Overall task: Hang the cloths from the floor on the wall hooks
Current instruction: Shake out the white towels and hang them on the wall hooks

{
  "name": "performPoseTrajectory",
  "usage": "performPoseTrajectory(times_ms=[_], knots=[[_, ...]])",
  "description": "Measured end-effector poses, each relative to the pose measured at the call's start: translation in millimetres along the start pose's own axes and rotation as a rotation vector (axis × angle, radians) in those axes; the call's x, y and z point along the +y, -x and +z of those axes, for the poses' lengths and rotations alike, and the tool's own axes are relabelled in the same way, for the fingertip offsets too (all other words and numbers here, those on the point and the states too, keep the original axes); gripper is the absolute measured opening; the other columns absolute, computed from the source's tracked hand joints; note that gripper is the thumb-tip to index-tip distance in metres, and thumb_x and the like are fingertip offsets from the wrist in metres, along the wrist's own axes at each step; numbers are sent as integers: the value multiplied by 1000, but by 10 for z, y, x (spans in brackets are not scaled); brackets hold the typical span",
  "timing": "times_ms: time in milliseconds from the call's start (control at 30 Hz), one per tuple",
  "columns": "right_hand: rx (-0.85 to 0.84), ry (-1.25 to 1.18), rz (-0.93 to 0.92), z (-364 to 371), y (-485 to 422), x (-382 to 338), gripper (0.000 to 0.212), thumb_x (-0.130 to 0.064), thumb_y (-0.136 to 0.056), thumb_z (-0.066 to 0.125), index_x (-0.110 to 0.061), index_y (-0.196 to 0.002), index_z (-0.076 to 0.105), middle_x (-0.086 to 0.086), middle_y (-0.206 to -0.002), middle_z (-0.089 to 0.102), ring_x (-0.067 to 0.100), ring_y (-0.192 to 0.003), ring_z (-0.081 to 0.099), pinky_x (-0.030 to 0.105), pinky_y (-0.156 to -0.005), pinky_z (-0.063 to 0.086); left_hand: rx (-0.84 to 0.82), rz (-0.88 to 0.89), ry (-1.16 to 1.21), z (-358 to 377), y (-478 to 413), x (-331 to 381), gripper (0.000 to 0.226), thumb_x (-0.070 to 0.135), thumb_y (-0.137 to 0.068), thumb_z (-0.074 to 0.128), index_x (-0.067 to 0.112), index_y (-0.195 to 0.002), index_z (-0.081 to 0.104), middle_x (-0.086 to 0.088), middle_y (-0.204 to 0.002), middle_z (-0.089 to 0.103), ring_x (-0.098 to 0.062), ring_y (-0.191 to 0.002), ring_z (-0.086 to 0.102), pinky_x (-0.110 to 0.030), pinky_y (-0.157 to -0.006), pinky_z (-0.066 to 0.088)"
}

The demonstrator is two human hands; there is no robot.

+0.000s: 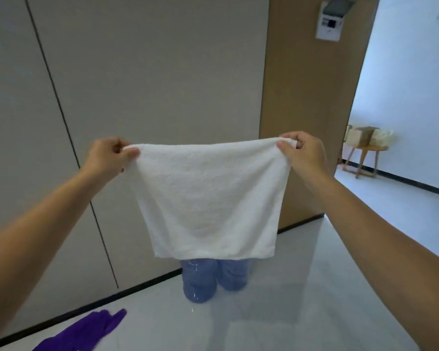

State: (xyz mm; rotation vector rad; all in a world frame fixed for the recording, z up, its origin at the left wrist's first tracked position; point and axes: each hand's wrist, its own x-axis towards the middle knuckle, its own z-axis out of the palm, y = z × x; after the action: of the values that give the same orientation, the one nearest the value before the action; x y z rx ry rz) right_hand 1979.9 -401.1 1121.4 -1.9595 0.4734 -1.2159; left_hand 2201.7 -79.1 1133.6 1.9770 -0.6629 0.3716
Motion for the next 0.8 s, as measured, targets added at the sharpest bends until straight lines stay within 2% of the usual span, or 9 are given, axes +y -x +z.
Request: performPoseTrajectory(times_ms=[100, 200, 267, 367, 500, 567, 633, 733, 800], knots=[[84, 40, 43, -772, 9, 209, 15, -26, -88, 68, -24, -103, 68, -11, -97, 64, 9, -91, 59, 17, -67, 44, -63, 62, 109, 598, 40, 474, 9, 15, -89, 68, 9, -95, 64, -6, -71, 56, -14, -59, 50, -27, -58, 46], [165, 96, 83, -1487, 62, 322, 16, -27, -87, 70, -24, -102, 68, -10, -97, 64, 11, -89, 59, 21, -69, 47, -124, 115, 201, 1144, 77, 928, 10, 14, -89, 67, 10, -98, 64, -8, -74, 57, -9, -57, 51, -15, -48, 46], [229, 135, 103, -1920, 124, 358, 11, -27, -88, 68, -23, -99, 68, -13, -95, 62, 10, -89, 57, 20, -71, 46, -212, 139, 243, 1478, 89, 1209, 10, 15, -91, 65, 9, -99, 63, -6, -74, 56, -6, -56, 52, -11, -44, 44], [333, 225, 127, -2476, 254, 363, 6, -23, -91, 64, -21, -96, 66, -12, -98, 62, 8, -92, 55, 16, -73, 42, -390, 204, 297, 1956, 122, 1622, 9, 16, -93, 62, 9, -99, 61, -5, -77, 56, -12, -65, 51, -9, -44, 44], [514, 386, 178, -3103, 523, 289, 15, -22, -93, 61, -15, -104, 67, -5, -98, 60, 11, -93, 53, 19, -78, 38, -541, 300, 366, 2535, 200, 2145, 10, 17, -94, 61, 13, -85, 62, -2, -77, 57, -9, -64, 53, -7, -45, 45], [568, 476, 196, -3351, 704, 190, 12, -22, -94, 58, -15, -101, 65, -6, -93, 59, 12, -90, 52, 21, -71, 38, -596, 393, 389, 2810, 262, 2378, 11, 19, -94, 62, 13, -85, 64, -3, -76, 58, -8, -59, 55, -10, -46, 47], [631, 562, 218, -3562, 901, 69, 8, -21, -95, 56, -17, -98, 62, -8, -89, 58, 12, -87, 52, 21, -68, 38, -637, 524, 369, 3066, 365, 2627, 14, 21, -95, 60, 10, -88, 65, -7, -72, 58, -16, -59, 52, -21, -50, 45], [762, 674, 242, -3824, 1205, -108, 9, -17, -94, 57, -14, -98, 64, 0, -95, 60, 15, -87, 54, 21, -71, 39, -681, 679, 434, 3356, 580, 3018, 20, 15, -97, 55, 4, -81, 58, -5, -63, 48, -21, -57, 43, -21, -52, 35], [852, 779, 233, -3992, 1432, -228, 5, -14, -93, 59, -16, -91, 63, 9, -98, 62, 19, -87, 57, 19, -70, 39, -680, 758, 485, 3528, 741, 3295, 24, 11, -96, 56, 9, -72, 54, -6, -63, 48, -28, -61, 47, -26, -57, 38]])
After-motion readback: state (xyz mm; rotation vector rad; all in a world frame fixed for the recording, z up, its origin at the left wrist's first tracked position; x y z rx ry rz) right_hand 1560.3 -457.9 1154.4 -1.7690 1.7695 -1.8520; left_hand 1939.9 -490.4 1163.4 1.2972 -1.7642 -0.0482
